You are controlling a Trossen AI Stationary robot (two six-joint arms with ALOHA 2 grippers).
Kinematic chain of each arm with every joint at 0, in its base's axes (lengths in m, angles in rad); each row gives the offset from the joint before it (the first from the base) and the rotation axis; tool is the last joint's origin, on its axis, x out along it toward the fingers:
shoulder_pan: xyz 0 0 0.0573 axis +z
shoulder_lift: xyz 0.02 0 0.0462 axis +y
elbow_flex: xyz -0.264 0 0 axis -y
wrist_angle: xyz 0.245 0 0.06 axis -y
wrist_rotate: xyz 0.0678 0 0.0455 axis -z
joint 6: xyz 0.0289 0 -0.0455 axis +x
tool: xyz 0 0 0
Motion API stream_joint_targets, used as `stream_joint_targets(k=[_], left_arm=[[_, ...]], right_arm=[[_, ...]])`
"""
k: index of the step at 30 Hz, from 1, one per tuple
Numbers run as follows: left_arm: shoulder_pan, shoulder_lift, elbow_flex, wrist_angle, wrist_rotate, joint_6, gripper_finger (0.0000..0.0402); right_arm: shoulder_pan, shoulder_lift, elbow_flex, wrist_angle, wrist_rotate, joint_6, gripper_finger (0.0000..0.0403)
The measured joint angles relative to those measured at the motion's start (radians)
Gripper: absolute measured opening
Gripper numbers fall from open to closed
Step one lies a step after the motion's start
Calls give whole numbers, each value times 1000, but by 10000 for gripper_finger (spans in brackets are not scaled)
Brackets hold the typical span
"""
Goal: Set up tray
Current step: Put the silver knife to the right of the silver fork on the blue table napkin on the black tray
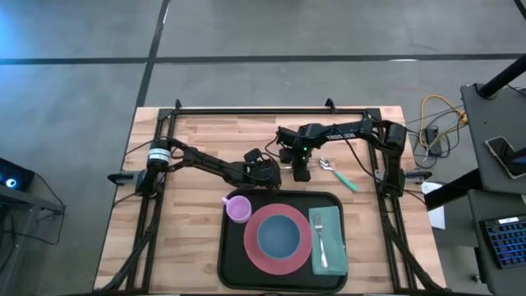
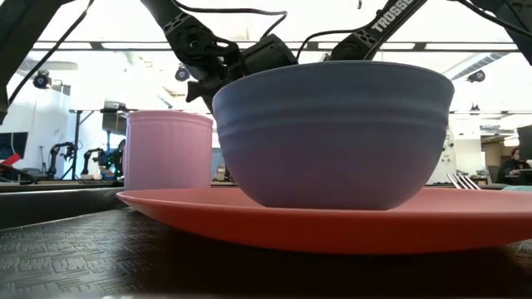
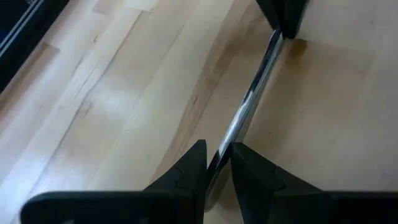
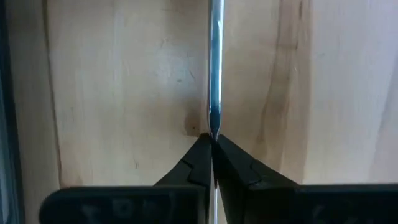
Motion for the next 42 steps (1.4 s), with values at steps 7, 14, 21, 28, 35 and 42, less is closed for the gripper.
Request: stream_joint_targets(k=[7, 14, 21, 28, 35, 42], left_arm=[[2, -57, -3, -89, -3, -1, 51], [-1, -188, -12, -201, 0, -8, 51], [-13, -410, -65, -312, 2, -24, 51], [-14, -651, -216, -310, 0, -150, 51], [-14, -820, -418, -236, 54, -372, 51], [-23, -874, -529, -180, 141, -479, 51]], right_arm=[[2, -55, 30, -83, 105, 19, 8], [16, -150, 48, -212, 188, 51, 8], [64, -273, 70, -389, 226, 126, 8], [157, -398, 112, -561, 248, 269, 8], [256, -469, 181, -693, 136, 478, 8], [424, -474, 255, -831, -165, 600, 8]])
